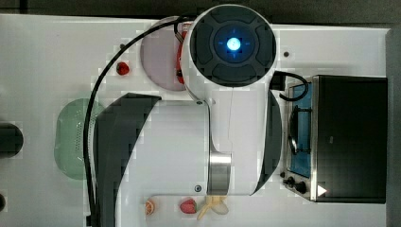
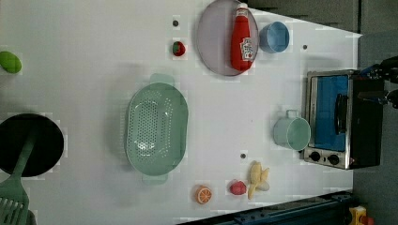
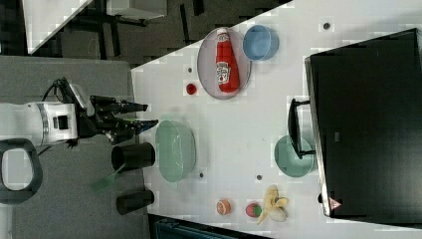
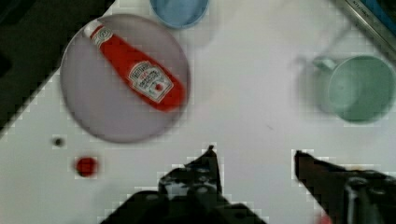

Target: Drag strainer left to right.

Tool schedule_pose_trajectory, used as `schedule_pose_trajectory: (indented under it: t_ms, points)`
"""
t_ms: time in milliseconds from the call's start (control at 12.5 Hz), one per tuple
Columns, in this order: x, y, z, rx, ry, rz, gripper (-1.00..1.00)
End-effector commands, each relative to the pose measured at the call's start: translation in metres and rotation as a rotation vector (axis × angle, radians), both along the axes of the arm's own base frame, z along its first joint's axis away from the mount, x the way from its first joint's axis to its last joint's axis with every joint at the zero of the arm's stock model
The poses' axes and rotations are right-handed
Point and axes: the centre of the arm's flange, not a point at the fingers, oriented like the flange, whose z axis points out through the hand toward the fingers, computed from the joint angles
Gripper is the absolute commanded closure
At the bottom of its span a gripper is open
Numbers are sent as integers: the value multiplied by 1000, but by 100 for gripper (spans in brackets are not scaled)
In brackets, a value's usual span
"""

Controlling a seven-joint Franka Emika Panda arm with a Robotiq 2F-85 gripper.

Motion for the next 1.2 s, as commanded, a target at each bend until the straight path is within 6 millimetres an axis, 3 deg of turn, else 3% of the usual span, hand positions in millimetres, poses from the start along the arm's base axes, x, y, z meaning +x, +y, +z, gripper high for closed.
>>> schedule_pose_trajectory:
  t_ms: [80,240,400,880,1200]
  points:
    - [-150,-5,86,-15,-22,-149,-60]
    - [-150,2,85,-15,-19,-137,-99]
    - [-147,30,80,-34,-10,-82,-100]
    - [-139,180,42,-121,-45,170,-100]
    - [-136,264,-31,-134,-4,83,-100]
